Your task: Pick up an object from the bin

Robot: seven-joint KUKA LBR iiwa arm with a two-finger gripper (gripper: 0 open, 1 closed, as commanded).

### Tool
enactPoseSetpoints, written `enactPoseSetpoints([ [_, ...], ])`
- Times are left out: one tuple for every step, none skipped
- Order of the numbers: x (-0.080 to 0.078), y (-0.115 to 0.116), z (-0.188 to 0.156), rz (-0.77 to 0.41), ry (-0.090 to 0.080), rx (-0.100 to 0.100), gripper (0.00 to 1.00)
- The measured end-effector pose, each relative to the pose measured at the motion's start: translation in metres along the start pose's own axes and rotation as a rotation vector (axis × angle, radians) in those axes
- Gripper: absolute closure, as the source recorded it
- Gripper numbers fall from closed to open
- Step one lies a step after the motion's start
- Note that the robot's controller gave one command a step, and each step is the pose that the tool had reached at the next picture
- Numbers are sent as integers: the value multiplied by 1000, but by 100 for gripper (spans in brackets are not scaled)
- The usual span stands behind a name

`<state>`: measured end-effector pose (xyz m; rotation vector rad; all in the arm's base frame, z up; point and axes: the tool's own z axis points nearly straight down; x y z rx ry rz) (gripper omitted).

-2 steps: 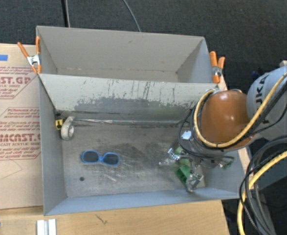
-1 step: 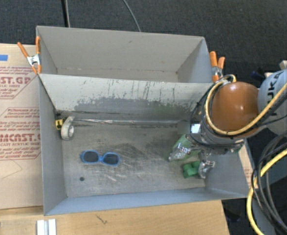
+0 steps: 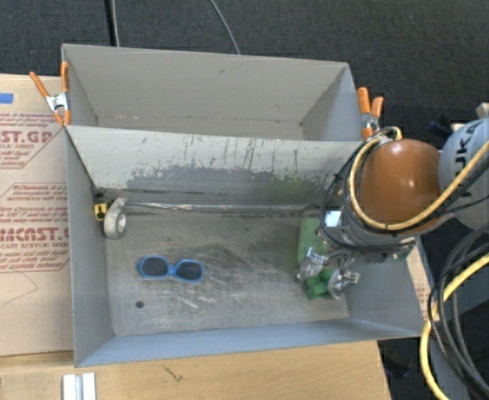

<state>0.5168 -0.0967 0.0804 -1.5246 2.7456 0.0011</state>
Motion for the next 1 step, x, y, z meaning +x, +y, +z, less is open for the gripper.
enactPoseSetpoints([
  [-20,18,-138,42,-4,7,100],
])
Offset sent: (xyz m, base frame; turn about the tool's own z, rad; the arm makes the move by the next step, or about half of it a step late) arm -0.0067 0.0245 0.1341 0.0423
